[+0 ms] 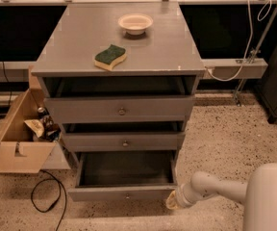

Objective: Close bottom drawer

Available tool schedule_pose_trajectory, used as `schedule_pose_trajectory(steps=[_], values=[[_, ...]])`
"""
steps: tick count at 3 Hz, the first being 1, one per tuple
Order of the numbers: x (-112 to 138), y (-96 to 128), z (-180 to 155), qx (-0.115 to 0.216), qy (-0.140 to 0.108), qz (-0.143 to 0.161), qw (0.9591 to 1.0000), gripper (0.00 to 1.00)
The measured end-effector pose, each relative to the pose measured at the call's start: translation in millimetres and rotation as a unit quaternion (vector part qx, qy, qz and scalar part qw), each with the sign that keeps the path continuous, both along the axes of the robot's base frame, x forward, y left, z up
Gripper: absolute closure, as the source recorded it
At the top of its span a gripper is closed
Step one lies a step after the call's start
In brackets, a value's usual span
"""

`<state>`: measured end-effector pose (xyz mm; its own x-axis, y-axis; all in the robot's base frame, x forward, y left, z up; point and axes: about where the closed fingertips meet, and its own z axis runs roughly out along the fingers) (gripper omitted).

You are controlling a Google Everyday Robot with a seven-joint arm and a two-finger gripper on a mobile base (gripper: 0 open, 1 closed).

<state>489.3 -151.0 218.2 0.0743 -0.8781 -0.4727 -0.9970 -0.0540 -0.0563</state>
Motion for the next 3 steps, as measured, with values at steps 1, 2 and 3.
schedule_pose_trajectory(steps=[1,2,3], values=[[13.8,7.0,-39.1,0.024,-0.031,0.014,0.9991,1.0],[28.0,18.1,-58.0,0.039,-0.06,0.019,0.9972,1.0],[40.9,26.3,-63.9,0.032,-0.094,0.01,0.995,1.0]])
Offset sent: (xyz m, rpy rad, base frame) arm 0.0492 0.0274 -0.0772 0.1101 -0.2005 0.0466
